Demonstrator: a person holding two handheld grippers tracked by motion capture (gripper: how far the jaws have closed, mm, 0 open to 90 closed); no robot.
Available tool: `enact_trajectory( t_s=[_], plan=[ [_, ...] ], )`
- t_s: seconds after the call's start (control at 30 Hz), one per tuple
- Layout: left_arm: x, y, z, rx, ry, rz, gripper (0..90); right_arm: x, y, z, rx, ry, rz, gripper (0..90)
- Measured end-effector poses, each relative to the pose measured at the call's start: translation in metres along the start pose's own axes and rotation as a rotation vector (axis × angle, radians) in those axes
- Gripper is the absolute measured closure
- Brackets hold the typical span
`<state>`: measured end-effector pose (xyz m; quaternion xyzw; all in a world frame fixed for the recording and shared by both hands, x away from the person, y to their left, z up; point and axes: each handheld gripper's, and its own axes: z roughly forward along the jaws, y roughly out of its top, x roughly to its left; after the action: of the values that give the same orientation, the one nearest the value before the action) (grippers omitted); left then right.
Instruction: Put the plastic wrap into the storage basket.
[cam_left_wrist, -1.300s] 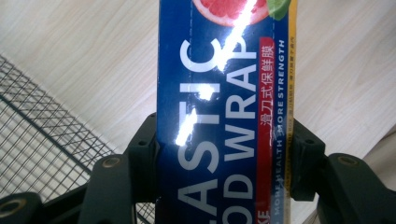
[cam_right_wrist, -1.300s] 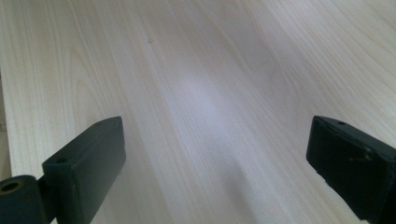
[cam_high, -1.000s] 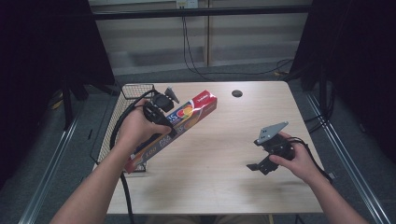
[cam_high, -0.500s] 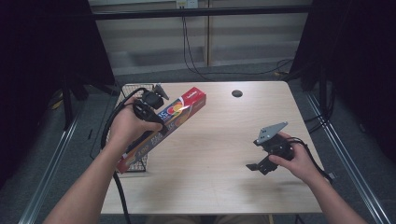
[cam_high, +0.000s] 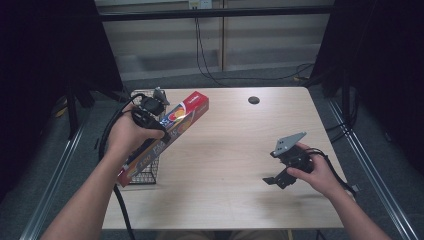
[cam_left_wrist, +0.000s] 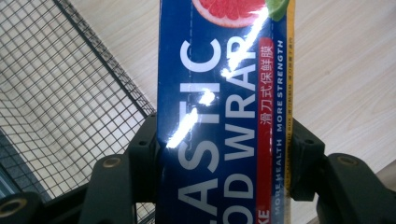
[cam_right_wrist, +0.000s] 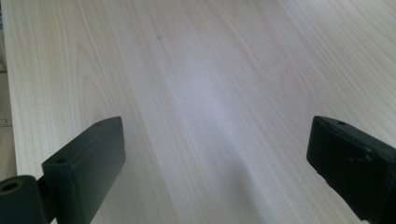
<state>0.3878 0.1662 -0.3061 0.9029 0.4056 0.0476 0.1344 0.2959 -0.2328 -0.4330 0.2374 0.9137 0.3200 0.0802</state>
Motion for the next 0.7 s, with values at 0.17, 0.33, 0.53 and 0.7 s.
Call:
enact_trajectory(
  t_s=[0.17,0.33,0.53,0.7],
  plan=[
    [0.009,-0.004,0.001,-0.005,0.005,-0.036,43.2,0.0,-0.001,0.002,-0.009,0.011,-0.004,4.3],
    [0.018,-0.009,0.001,-0.009,0.016,-0.064,43.1,0.0,-0.002,0.001,-0.017,0.006,0.002,4.3],
    [0.026,-0.013,0.002,-0.005,0.019,-0.1,43.1,-0.001,-0.005,0.002,-0.01,-0.004,0.002,4.3],
    [0.031,-0.016,0.001,0.004,0.019,-0.127,43.1,-0.001,-0.006,0.002,-0.01,0.002,-0.003,4.3]
  ],
)
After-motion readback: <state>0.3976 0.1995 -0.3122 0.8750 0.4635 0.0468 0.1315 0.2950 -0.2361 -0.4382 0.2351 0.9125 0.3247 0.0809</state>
